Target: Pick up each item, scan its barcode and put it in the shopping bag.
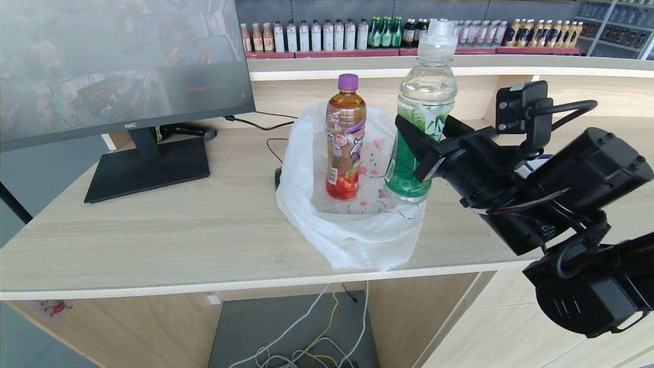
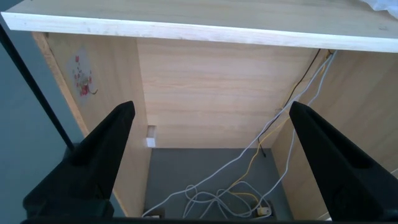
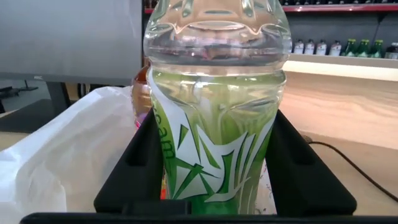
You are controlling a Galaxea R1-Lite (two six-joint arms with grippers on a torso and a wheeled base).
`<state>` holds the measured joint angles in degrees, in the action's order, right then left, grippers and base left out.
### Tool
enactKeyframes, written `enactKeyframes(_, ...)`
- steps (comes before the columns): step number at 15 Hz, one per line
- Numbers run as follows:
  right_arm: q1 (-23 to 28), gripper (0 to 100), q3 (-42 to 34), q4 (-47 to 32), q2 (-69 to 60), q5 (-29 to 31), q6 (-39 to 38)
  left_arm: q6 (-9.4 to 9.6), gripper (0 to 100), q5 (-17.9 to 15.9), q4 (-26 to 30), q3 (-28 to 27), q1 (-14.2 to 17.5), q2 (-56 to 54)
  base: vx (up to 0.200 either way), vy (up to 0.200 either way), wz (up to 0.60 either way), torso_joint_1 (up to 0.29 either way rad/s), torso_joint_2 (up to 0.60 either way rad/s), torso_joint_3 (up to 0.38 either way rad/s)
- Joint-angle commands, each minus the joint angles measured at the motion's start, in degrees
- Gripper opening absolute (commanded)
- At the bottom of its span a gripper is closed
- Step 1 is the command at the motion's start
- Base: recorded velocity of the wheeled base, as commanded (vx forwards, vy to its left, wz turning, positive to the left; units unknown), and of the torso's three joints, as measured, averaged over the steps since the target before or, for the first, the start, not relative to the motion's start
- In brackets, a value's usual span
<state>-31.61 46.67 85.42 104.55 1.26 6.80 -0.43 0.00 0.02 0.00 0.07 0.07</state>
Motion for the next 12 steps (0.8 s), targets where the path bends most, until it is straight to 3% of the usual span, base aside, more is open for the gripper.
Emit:
enactKeyframes(1, 0.8, 0, 2.6, 0.0, 2.3, 0.0, -0.1, 0.08, 100, 0.0, 0.1, 0.0, 0.0, 0.0, 0.000, 0.000, 0.00, 0.000, 0.00, 0.000)
enactKeyframes(5, 3.8, 0, 5.0, 0.0, 5.1, 0.0, -0.1, 0.08, 100, 0.0, 0.1, 0.0, 0.0, 0.0, 0.000, 0.000, 0.00, 0.000, 0.00, 0.000)
enactKeyframes(12, 4.0, 0, 9.5, 0.0, 9.1, -0.1, -0.5, 0.16, 100, 0.0, 0.1, 0.0, 0.0, 0.0, 0.000, 0.000, 0.00, 0.000, 0.00, 0.000)
